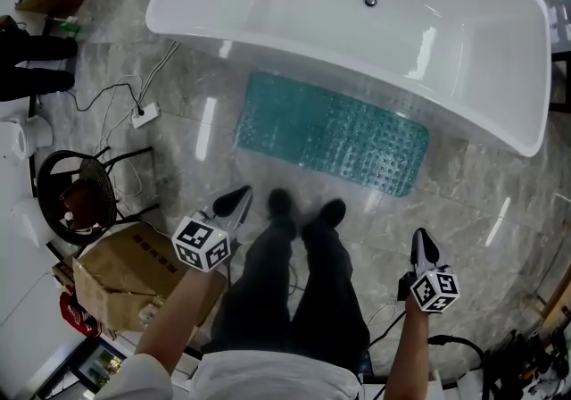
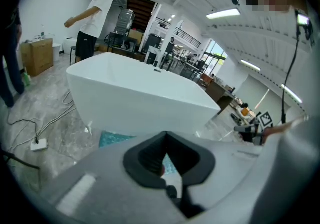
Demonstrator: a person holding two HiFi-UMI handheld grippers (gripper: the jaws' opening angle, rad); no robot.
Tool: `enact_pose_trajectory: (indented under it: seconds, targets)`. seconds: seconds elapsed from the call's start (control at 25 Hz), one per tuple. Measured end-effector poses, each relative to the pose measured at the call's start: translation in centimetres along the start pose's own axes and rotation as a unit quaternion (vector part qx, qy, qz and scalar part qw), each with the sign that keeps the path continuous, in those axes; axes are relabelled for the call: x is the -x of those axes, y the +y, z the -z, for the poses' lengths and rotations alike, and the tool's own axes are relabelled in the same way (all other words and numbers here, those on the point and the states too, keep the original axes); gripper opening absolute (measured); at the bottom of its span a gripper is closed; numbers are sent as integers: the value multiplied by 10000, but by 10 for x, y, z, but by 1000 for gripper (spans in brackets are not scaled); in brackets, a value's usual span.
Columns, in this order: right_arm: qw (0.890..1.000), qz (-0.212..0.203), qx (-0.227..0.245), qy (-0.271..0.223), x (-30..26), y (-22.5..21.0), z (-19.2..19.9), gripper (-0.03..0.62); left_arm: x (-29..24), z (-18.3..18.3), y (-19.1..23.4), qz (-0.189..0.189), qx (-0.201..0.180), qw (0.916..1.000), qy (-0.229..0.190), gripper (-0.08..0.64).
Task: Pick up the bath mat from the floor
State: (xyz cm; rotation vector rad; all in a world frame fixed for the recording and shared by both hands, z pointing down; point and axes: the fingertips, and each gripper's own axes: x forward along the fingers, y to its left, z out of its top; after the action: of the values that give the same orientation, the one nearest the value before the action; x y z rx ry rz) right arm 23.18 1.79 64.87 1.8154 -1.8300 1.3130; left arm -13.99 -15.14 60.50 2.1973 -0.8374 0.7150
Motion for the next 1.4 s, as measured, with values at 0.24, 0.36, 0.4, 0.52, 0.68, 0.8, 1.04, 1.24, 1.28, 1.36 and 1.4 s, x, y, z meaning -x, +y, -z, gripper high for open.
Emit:
enact_pose_trajectory:
  seconds: [0.24,0.36,0.4,0.52,0.68,0.8,1.04,1.24,1.28,1.36,1.4]
  targets:
    - [10000,63,33,69,-47,-20,23,5,-31,23,31,11,-37,10000,82,2]
    - [9999,73,49,69,-69,-23,32,5,-43,33,49,1,-39,10000,87,2]
    - [9999,70,56,66,-76,-24,35,5,-47,36,54,-6,-39,10000,91,2]
    - [10000,71,53,35,-97,-31,44,5,-62,45,69,-11,-58,9999,99,2]
    - [10000,47,47,0,-125,-41,63,5,-82,64,86,-16,-99,9999,133,2]
    - [10000,27,35,42,-154,-51,78,5,-105,78,105,-5,-174,9996,210,2]
    - [9999,50,112,51,-197,-73,102,5,-149,110,131,84,-196,9995,251,2]
    - [9999,76,131,31,-228,-92,118,5,-178,127,161,10,-425,9988,254,2]
    - [9998,78,155,26,-235,-97,120,5,-184,128,168,-4,-471,9986,228,2]
    - [9998,82,203,14,-249,-108,123,5,-197,129,183,-13,-459,9988,159,2]
    - [9997,91,231,8,-256,-115,124,5,-203,130,189,-16,-429,9990,131,2]
